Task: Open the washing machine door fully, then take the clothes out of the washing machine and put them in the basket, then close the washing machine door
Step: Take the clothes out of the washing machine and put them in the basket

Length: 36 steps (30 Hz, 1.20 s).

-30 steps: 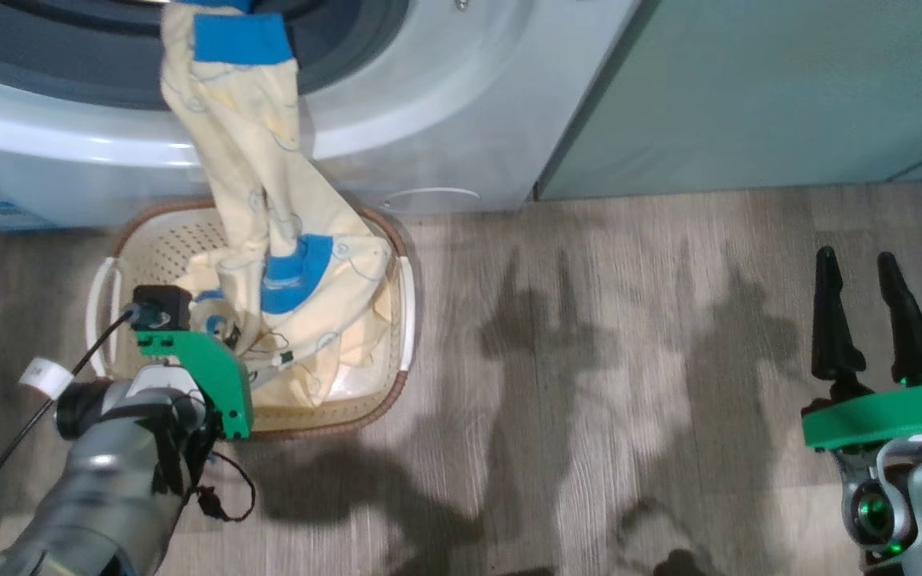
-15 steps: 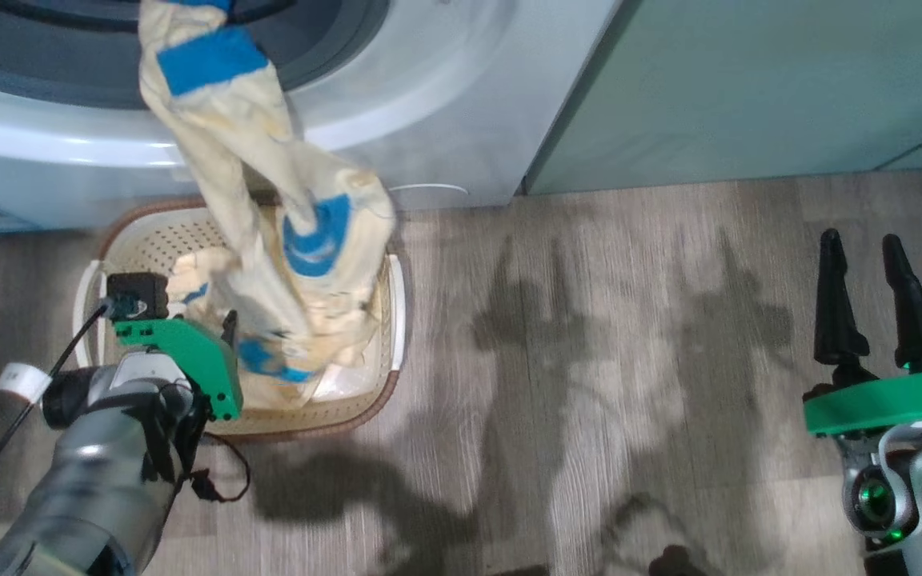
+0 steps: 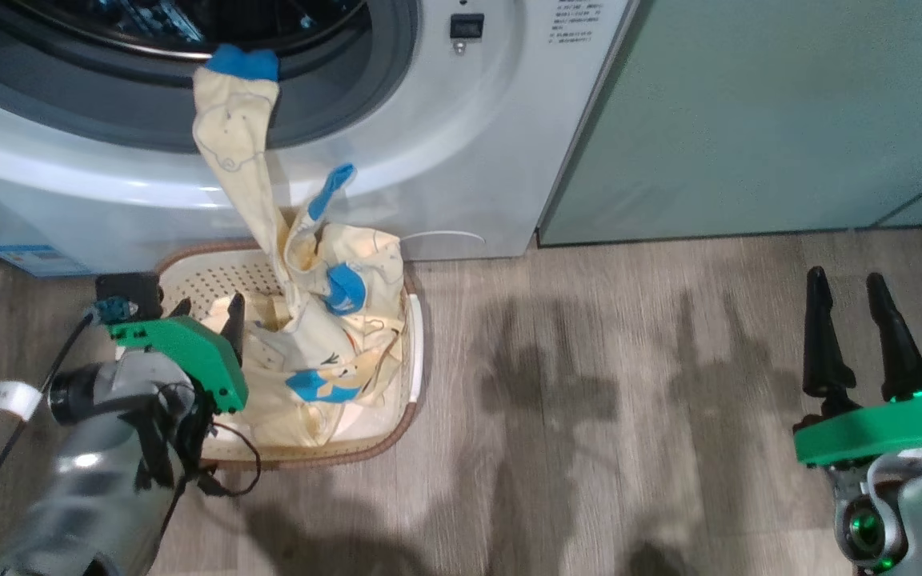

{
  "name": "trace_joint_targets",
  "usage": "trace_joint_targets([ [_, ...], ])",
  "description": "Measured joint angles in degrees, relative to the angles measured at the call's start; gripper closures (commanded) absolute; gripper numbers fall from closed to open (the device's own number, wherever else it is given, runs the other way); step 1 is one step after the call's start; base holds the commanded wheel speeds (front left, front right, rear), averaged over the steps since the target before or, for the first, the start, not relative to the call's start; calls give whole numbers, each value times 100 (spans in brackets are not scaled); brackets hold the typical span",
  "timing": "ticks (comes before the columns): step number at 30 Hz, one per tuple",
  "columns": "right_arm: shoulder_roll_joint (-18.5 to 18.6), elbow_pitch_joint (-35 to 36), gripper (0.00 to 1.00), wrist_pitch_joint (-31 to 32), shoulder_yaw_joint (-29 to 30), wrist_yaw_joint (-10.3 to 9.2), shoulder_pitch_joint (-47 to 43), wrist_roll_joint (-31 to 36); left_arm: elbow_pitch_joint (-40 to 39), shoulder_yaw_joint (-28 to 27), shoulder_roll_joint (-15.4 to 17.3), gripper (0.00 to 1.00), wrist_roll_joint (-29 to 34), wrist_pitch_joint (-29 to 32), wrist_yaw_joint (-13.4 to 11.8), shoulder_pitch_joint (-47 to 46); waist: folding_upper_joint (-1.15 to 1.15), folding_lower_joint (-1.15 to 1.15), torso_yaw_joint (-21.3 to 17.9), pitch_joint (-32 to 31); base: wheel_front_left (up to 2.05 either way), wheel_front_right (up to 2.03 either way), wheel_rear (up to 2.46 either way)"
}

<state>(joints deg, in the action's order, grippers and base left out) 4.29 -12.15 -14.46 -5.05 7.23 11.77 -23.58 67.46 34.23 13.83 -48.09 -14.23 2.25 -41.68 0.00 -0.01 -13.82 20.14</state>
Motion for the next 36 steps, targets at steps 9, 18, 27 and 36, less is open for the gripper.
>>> trace_joint_targets([
  [9, 1, -27, 0, 0, 4, 0, -206, -1, -1274, -1089, 202, 0, 603, -9, -176, 949, 0, 0, 61, -393, 0, 0, 0],
  [18, 3, -91, 0, 1, 8, 0, -526, -2, -2659, -2270, 71, 0, 1595, -14, -221, 2148, 0, 0, 115, -843, 0, 0, 0],
  [27, 3, -90, 0, 1, 4, 0, -606, -2, -3668, -3216, -436, 0, 2306, -15, -80, 3220, 0, 0, 161, -1029, 0, 0, 0],
  [36, 2, -100, 0, 1, 3, 0, -698, -3, -3790, -3654, -793, 0, 2754, -15, 169, 3501, 0, 0, 185, -1061, 0, 0, 0],
])
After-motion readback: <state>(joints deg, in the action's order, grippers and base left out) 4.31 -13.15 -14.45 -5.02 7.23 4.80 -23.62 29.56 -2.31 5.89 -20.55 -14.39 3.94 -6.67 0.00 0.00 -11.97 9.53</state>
